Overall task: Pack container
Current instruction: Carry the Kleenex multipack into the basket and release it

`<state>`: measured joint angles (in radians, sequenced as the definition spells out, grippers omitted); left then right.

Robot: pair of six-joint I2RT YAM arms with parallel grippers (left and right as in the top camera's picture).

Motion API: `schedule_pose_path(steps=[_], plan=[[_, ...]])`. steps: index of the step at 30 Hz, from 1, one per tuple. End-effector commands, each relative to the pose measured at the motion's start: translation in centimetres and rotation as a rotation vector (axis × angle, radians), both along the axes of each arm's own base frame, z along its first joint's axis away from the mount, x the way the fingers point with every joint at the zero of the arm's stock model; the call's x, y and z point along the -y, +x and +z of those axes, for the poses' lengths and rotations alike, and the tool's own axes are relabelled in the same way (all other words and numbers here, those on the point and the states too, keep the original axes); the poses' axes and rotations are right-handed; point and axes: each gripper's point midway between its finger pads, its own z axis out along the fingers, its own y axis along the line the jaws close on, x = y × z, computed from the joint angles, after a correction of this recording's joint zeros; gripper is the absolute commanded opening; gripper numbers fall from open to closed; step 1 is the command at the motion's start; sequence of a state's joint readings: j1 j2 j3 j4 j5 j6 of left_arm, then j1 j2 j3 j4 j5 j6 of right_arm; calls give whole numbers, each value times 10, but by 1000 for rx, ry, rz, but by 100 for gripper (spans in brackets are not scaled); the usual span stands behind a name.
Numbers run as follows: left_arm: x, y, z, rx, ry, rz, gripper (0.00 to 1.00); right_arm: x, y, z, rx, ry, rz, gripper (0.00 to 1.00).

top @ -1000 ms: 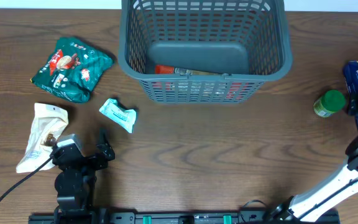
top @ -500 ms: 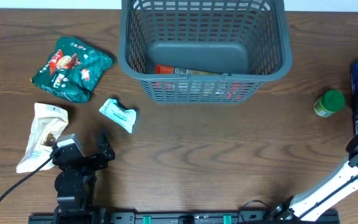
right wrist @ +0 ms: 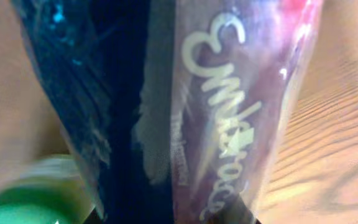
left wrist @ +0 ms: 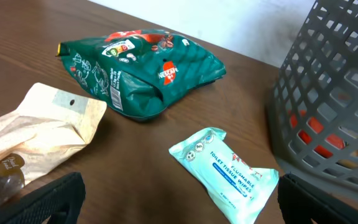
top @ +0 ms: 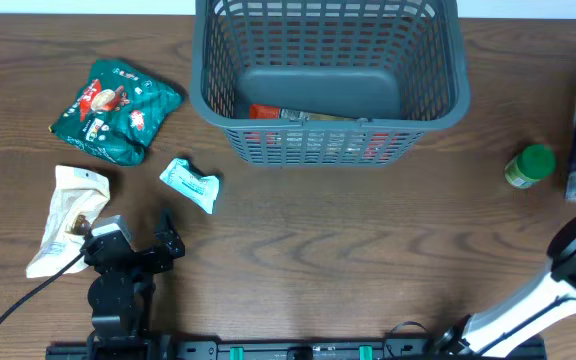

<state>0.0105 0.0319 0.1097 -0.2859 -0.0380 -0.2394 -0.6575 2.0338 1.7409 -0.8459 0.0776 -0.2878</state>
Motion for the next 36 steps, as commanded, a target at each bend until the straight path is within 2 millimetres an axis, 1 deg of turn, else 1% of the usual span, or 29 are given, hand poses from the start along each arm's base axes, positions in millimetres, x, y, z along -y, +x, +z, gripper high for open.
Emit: schedule_pose_path(steps=[1, 3, 4, 6, 7, 9, 12, 15, 17, 21, 22, 23, 24, 26, 27, 29, 31, 34, 36], plan=[[-4, -2, -12, -36, 1, 22, 99, -22, 23, 119, 237, -114, 27, 1], [-4, -2, -12, -36, 1, 22, 99, -45, 26, 156, 299, -130, 70, 1], [-4, -2, -12, -36, 1, 22, 99, -60, 29, 175, 335, -129, 105, 2], [-4, -2, -12, -36, 1, 22, 99, -89, 33, 205, 395, -130, 175, 2], [-4, -2, -12, -36, 1, 22, 99, -109, 35, 221, 429, -134, 220, 2], [-4, -2, -12, -36, 1, 22, 98, -143, 38, 246, 477, -151, 313, 2], [-4, -2, -12, -36, 1, 22, 99, -206, 45, 278, 547, -178, 523, 1], [-4, -2, -12, -36, 1, 22, 99, -263, 49, 294, 584, -210, 710, 1], [-4, -2, -12, -36, 1, 22, 99, -307, 50, 299, 594, -237, 868, 1], [-4, -2, -12, -36, 1, 22, 99, -386, 47, 300, 610, -282, 1158, 1], [-4, -2, -12, -36, 1, 22, 99, -411, 44, 300, 623, -293, 1252, 1], [-4, -2, -12, -36, 1, 22, 99, -422, 43, 299, 627, -296, 1290, 1], [-4, -2, -12, -36, 1, 22, 98, -439, 40, 298, 636, -303, 1356, 1], [-4, -2, -12, -36, 1, 22, 99, -464, 37, 294, 643, -313, 1446, 1], [-4, -2, -12, -36, 1, 22, 99, -473, 37, 292, 641, -313, 1477, 1], [-4, -2, -12, -36, 1, 22, 99, -486, 38, 281, 621, -305, 1517, 1], [-4, -2, -12, -36, 1, 22, 99, -492, 42, 266, 581, -288, 1539, 1], [-4, -2, -12, -36, 1, 22, 99, -492, 51, 236, 492, -264, 1557, 1], [-4, -2, -12, -36, 1, 22, 99, -488, 58, 218, 437, -251, 1553, 1]])
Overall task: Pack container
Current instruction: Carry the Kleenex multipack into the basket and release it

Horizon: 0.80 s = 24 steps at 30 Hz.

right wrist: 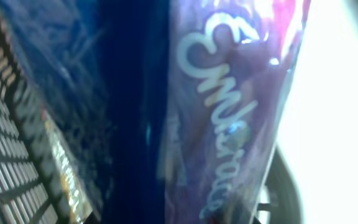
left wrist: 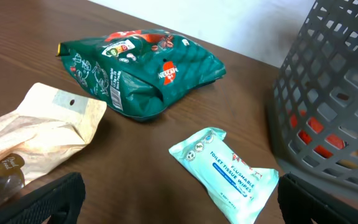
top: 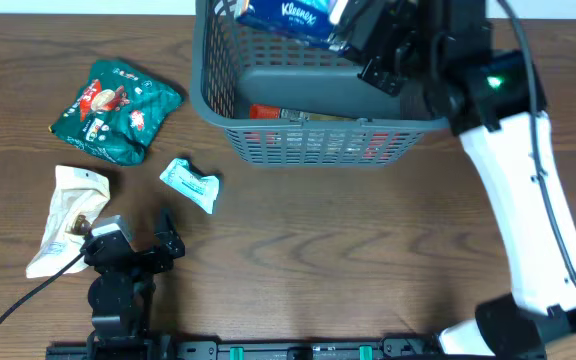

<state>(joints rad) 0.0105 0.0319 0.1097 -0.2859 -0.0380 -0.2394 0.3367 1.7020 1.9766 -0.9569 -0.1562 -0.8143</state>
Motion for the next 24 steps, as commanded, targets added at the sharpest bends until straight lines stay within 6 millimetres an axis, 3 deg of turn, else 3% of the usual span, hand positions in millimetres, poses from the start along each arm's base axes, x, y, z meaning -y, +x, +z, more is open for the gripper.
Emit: schedule_pose_path(steps=[1, 10, 20, 21, 22, 23, 24], plan=[[-4, -2, -12, -36, 1, 22, 98, 3, 14, -23, -37, -50, 4, 1], [-4, -2, -12, -36, 1, 22, 99, 6, 21, -70, -168, -94, -2, 1], [-4, -2, -12, -36, 1, 22, 98, 7, 20, -74, -184, -99, -3, 1], [-4, -2, -12, -36, 1, 22, 99, 7, 20, -74, -184, -98, -3, 10], [-4, -2, -12, -36, 1, 22, 99, 7, 20, -74, -185, -99, -3, 44], [-4, -2, -12, -36, 1, 22, 99, 7, 20, -74, -185, -99, -3, 94], [-4, -2, -12, -36, 1, 22, 99, 7, 20, -74, -185, -100, -4, 99]])
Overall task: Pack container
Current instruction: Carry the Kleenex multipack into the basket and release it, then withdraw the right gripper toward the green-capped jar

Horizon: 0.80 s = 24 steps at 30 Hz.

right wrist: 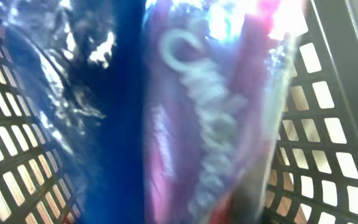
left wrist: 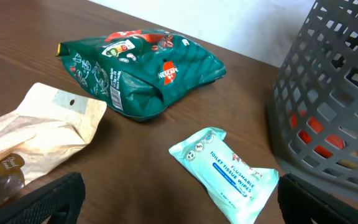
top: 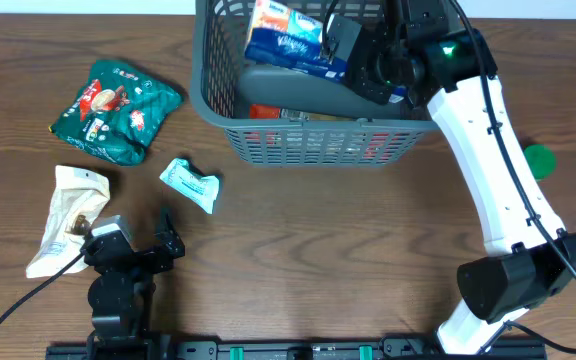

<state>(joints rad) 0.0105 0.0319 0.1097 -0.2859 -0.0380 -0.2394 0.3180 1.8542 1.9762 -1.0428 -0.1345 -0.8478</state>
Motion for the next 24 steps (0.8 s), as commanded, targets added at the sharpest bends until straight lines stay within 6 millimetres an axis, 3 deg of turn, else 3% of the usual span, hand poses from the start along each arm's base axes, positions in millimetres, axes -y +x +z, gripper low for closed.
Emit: schedule_pose_path(steps=[1, 8, 11, 16, 20, 24], plan=[[-4, -2, -12, -36, 1, 22, 99, 1, 2, 10, 23, 12, 1, 99], [-4, -2, -12, -36, 1, 22, 99, 1, 3, 10, 17, 30, -35, 99], [-4, -2, -12, -36, 1, 22, 98, 4, 13, 20, 42, 85, -135, 99], [-4, -2, -12, -36, 1, 22, 99, 56, 46, 63, 212, 202, -658, 99], [-4, -2, -12, -36, 1, 22, 98, 96, 45, 96, 293, 301, -919, 99], [-4, -2, -12, -36, 1, 22, 99, 147, 33, 112, 329, 405, -1206, 99]])
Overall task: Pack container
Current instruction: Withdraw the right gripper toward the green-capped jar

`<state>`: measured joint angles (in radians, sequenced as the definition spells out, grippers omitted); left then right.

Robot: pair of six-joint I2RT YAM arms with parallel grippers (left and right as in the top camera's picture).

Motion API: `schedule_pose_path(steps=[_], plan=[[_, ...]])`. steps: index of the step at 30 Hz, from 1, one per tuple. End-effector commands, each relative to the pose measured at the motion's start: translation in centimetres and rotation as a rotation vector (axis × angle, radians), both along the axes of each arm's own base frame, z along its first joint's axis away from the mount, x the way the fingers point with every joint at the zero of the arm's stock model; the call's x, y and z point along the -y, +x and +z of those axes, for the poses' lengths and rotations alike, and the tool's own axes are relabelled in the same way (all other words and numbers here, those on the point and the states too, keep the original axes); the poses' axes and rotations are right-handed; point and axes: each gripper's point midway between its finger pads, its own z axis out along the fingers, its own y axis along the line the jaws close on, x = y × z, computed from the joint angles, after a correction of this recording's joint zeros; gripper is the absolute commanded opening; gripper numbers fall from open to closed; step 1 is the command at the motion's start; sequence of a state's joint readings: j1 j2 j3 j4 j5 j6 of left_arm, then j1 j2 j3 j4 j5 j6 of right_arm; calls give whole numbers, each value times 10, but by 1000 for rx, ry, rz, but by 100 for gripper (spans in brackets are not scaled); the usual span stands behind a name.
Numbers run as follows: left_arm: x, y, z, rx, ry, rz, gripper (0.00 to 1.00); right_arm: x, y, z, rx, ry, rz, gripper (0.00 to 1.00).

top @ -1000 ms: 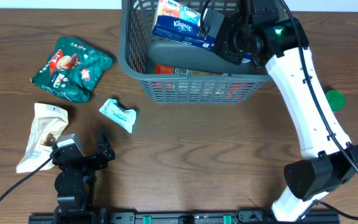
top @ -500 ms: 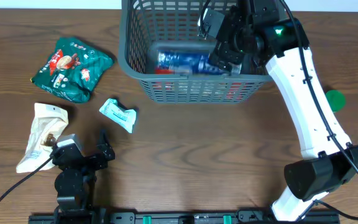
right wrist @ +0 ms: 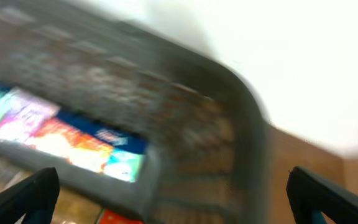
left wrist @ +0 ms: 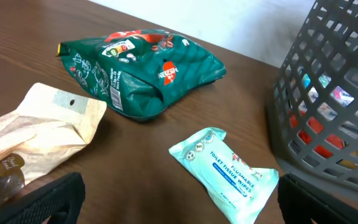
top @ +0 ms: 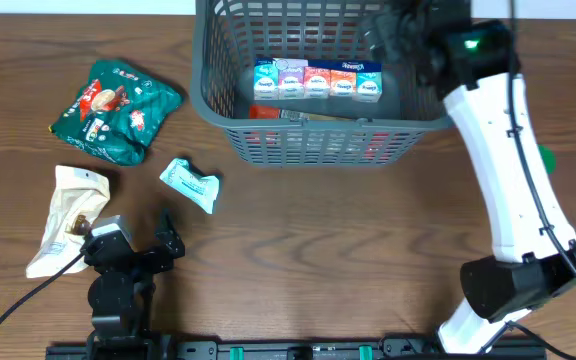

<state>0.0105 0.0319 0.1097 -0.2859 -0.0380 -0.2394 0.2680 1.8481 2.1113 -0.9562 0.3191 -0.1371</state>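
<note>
The grey mesh basket [top: 328, 140] stands at the back centre. A multicolour tissue pack [top: 316, 80] lies flat inside it, above a red item [top: 268, 112]; the right wrist view shows the pack [right wrist: 61, 134] blurred. My right gripper [top: 393, 35] hangs open over the basket's back right corner, holding nothing. On the left table lie a green coffee bag [top: 116, 110], a beige pouch [top: 68, 218] and a pale blue wipes pack [left wrist: 225, 174]. My left gripper [top: 128, 250] rests open near the front edge, just short of the wipes pack.
A green-capped bottle [top: 545, 160] shows partly behind the white right arm, right of the basket. The basket wall [left wrist: 334, 112] rises close to the right of the wipes pack. Bare wooden table [top: 348, 250] lies in front of the basket.
The right gripper has let go of the tissue pack, which now lies flat in the basket. The gripper is open and farther right and back. The left arm has not moved.
The right gripper was shut on the tissue pack at the table's right edge beside the green bottle. Then it held the pack over the basket's back rim, then lower inside the basket. Now the pack rests in the basket, released. The left side stayed unchanged.
</note>
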Motion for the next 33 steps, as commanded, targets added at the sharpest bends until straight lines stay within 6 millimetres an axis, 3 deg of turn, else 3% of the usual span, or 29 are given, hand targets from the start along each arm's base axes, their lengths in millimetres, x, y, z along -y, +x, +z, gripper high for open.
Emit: schedule_pose_path(steps=[1, 4, 7, 13, 17, 26, 30, 33], plan=[[-4, -2, -12, -36, 1, 22, 99, 70, -18, 34, 127, 166, -419, 99], [-4, -2, -12, -36, 1, 22, 99, 115, -39, 15, 76, 319, -656, 99], [-4, -2, -12, -36, 1, 22, 99, 147, -58, -11, -25, 410, -786, 99], [-4, -2, -12, -36, 1, 22, 99, 198, -90, -48, -160, 399, -943, 99], [-4, -2, -12, -36, 1, 22, 99, 211, -99, -76, -223, 384, -997, 99], [-4, -2, -12, -36, 1, 22, 99, 227, -122, -175, -382, 371, -1097, 99], [-4, -2, -12, -36, 1, 22, 99, 234, -133, -200, -470, 431, -1049, 99], [-4, -2, -12, -36, 1, 22, 99, 249, -146, -206, -498, 479, -1089, 99]])
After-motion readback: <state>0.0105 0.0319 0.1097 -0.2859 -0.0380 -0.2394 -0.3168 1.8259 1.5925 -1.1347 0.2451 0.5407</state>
